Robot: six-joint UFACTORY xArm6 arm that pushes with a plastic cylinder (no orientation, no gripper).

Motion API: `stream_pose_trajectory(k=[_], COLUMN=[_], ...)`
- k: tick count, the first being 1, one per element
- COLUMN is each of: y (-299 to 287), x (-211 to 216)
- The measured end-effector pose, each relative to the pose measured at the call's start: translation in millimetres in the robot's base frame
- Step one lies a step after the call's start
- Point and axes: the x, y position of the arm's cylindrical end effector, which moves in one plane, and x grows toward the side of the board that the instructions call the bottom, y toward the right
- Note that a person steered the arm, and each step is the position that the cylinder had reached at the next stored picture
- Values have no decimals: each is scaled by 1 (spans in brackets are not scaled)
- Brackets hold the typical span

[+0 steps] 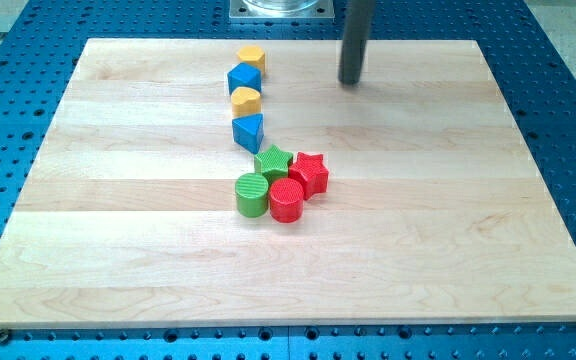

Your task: Move the triangle diagonally to the cube

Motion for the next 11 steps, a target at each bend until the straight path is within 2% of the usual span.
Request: stream_pose_trajectory(k=[1,3,4,7,8,9,11], y=[-46,-108,-128,-134,-138,-138,-136], x=[24,39,69,92,104,136,150])
